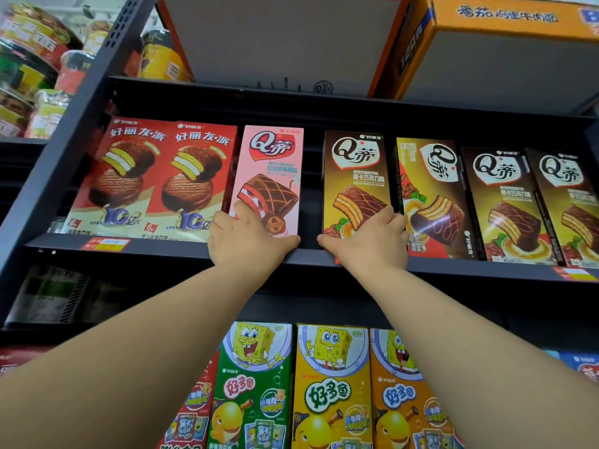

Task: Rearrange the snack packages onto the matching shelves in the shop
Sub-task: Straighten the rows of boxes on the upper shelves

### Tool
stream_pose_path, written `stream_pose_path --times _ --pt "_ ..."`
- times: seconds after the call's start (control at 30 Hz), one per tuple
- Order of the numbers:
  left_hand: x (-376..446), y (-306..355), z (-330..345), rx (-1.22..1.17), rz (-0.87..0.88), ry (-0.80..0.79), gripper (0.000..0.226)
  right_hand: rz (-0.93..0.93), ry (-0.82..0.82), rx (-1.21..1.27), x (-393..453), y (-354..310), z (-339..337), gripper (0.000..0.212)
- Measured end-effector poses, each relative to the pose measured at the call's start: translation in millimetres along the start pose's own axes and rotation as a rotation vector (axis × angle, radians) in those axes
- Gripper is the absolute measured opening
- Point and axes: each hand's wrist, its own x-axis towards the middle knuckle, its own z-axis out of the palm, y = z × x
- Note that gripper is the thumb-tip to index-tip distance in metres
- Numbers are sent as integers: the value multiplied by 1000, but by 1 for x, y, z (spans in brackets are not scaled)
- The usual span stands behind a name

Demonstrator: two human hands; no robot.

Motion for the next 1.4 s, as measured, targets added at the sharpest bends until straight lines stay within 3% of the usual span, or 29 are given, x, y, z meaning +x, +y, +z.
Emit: stream_pose_path --times 0.53,0.67,0.8,0.9,0.97,1.2,1.4 --pt "-3 -10 -8 -116 82 -23 91 -51 27 60 0 6 0 120" --pt "-17 -20 -17 -242 216 41 71 -161 57 165 -9 12 -9 99" --pt "-57 -46 -30 -267 445 162 45 -370 185 263 -44 30 -28 59" --pt "-96 -80 -38 -273 557 67 32 -556 87 377 -92 51 -36 32" --pt "-112 -109 -38 -137 644 -22 34 -677 -31 301 -119 68 -29 26" --pt "-115 -184 -32 177 517 -164 64 -808 -246 -105 -157 77 28 79" --pt "-121 -195 -20 449 849 -299 72 -780 -154 -229 -171 101 46 79"
